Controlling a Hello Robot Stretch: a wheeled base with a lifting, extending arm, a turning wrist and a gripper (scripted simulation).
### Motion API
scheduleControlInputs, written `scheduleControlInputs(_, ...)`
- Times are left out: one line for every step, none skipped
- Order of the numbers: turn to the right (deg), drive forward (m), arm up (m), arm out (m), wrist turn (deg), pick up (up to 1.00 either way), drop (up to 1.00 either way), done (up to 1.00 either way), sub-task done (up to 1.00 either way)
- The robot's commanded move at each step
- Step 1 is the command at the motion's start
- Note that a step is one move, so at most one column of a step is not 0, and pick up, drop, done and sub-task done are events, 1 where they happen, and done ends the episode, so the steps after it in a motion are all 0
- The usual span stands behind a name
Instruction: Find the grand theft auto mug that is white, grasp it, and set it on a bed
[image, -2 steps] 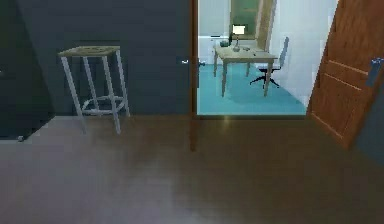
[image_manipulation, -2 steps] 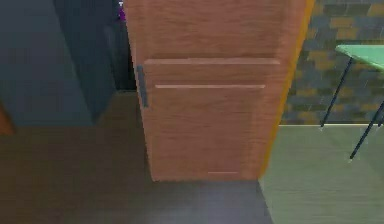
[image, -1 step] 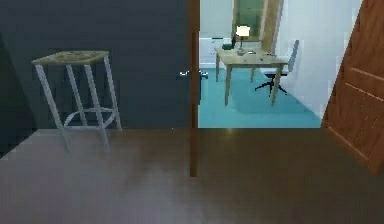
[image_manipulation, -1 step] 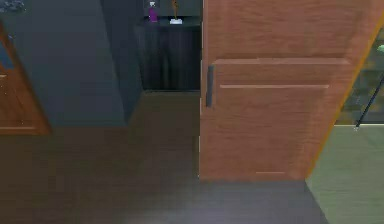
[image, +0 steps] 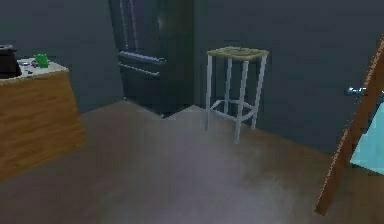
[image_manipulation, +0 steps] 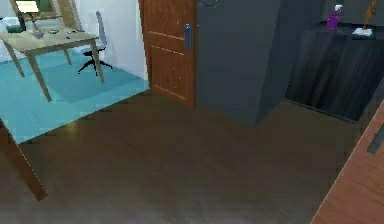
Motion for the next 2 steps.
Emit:
scheduleControlInputs(0.0,0.35,0.00,0.00,0.0,0.00,0.00,0.00,0.00)
scheduleControlInputs(-45.0,0.00,0.00,0.00,0.0,0.00,0.00,0.00,0.00)
